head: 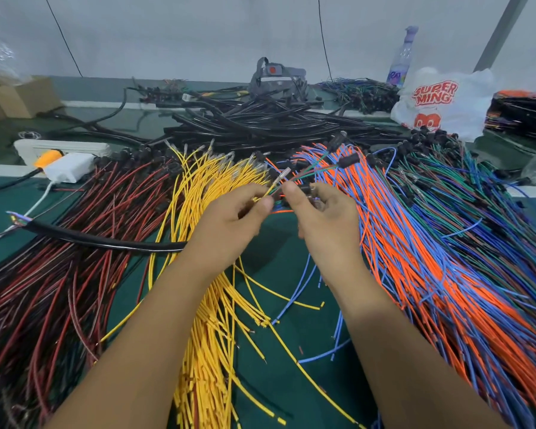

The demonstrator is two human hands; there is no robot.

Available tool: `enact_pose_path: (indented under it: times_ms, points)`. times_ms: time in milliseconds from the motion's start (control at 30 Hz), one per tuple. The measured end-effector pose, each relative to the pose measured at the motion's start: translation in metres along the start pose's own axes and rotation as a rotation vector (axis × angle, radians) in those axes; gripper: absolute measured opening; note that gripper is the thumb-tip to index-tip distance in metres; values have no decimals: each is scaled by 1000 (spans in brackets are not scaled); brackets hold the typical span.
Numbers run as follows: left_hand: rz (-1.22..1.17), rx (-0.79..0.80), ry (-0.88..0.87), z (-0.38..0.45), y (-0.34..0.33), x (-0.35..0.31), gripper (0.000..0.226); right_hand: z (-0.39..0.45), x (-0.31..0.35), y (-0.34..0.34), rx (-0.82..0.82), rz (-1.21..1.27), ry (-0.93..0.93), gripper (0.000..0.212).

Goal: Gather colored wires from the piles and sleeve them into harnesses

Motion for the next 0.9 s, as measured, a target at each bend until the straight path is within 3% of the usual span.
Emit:
enact_pose_path:
  times_ms: [100,233,433,567,667,800,900]
  points:
    - [-24,9,-9,-1,-1,-1,35,1,-2,0,9,-16,6,33]
    - [-14,27,-72,0,0,-7,38,0,0,-1,46,191,-17,31]
    - [-140,3,-56,0,1,-13,41,3,0,4,17,235,-43,21]
    - [-169,0,-41,0,4,-9,30,2,-6,2,26,312,-120,34]
    - [-45,0,-2,-1,0,-2,29,5,-7,0,55,344,-200,37]
    - [234,27,-71,-2,-2,-5,45,3,-4,-6,146,227,-130,20]
    - [558,77,-41,-3,-1,-1,28,2,-3,-9,162,316,-163,22]
Point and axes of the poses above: each hand's wrist, its own z-axis towards the middle knuckle, its own y-axis out of the back of the hand, x = y × z, the point moved 5 cm from there along z, towards the middle knuckle, and after that the axes turned 1 degree about x, right-handed, at the moved point
